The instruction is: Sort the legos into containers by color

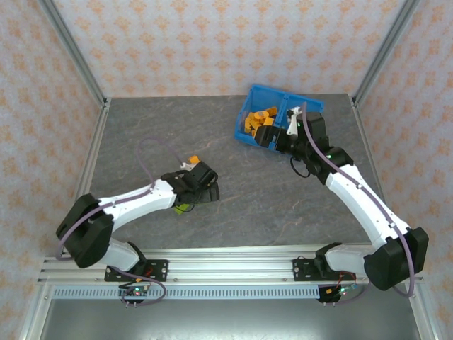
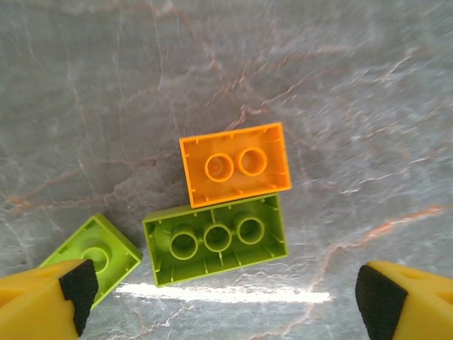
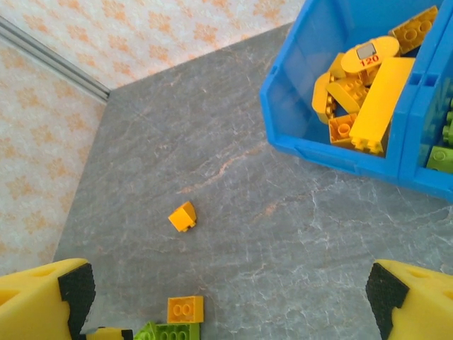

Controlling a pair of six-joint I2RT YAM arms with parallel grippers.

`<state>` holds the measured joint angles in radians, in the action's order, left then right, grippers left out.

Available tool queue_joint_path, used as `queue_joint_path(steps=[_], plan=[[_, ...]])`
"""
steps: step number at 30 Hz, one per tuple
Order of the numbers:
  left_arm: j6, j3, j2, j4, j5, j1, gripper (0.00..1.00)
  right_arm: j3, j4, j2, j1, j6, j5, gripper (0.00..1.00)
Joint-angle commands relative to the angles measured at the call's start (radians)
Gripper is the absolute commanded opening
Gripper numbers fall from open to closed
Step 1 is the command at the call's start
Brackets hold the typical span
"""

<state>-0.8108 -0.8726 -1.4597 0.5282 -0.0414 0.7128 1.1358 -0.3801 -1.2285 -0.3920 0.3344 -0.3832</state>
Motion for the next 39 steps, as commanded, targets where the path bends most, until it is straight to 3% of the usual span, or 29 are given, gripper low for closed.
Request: queue_joint_path(steps=[1,4,9,17,28,35,39], plan=[[-0.064,-0.005,-0.035,-0.016,-0.003,-0.006,0.99,0.014,-0.036,-0.011,0.001,-0.03,0.001,0.99],[-0.06,0.01,-0.055,-0.04,-0.021,-0.006,0.97,0.01,-0.032,-0.014,0.001,-0.028,0.0,0.99],[-0.044,0.003,-0.094,-0.055,0.003,-0.007,0.82,0.014,-0.046,-0.018,0.001,-0.03,0.016,0.99],[-0.044,0.008,-0.126,-0.049,-0.017,-0.006,0.8,0.021,-0.051,-0.019,0.001,-0.021,0.021,0.99],[-0.038,0.016,-0.138,-0.076,-0.005,-0.005,0.53,0.041,-0.066,0.003,0.001,-0.008,0.021,0.99],[0.052,-0.122,-0.011,-0.019,0.001,0.057,0.53,0.024,-0.061,0.084,0.0,0.003,0.083,0.99],[0.12,-0.225,-0.042,-0.041,-0.027,0.07,0.55,0.001,-0.044,0.125,0.0,0.017,0.135,1.0]])
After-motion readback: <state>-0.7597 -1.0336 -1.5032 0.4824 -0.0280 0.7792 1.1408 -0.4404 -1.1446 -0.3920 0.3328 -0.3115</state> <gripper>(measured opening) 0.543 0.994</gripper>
